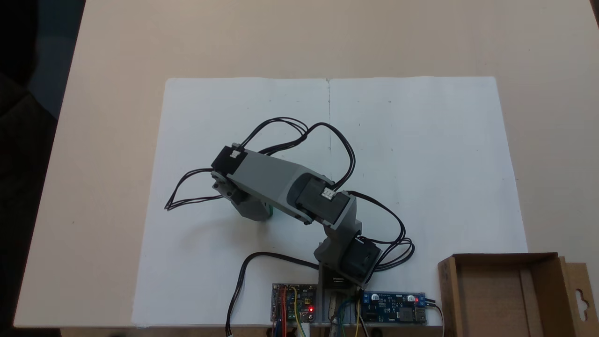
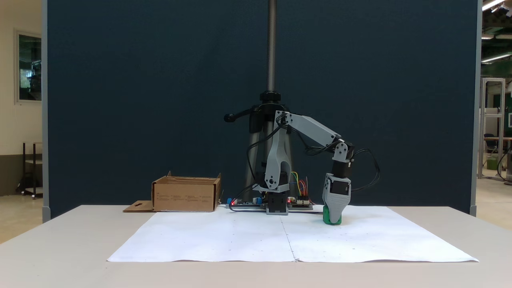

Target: Grasp a green dice and put it in the bin.

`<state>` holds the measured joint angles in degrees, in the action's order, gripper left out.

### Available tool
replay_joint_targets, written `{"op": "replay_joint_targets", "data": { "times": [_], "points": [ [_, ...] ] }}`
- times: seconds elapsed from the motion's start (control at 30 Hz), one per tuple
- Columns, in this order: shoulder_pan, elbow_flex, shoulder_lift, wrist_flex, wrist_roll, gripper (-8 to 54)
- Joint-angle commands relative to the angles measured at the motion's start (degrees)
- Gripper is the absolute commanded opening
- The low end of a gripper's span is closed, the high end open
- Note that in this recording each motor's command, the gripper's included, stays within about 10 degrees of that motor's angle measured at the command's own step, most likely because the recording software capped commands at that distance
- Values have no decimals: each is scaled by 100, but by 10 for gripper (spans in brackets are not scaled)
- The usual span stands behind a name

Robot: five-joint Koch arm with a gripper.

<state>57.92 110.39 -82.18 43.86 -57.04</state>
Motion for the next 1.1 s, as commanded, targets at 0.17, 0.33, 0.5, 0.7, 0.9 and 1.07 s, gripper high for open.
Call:
{"op": "replay_joint_targets", "data": {
  "times": [0.17,0.33,0.5,0.7,0.9,1.07],
  "points": [
    [-352,-475,-659,791,-237,121],
    [-914,-536,-1169,844,-237,121],
    [-2575,-1116,-1652,844,79,121],
    [-4052,-1573,-1942,712,826,121],
    [-6240,-2303,-2083,659,2354,121],
    [-7198,-2769,-2153,642,3399,121]
  ]
}}
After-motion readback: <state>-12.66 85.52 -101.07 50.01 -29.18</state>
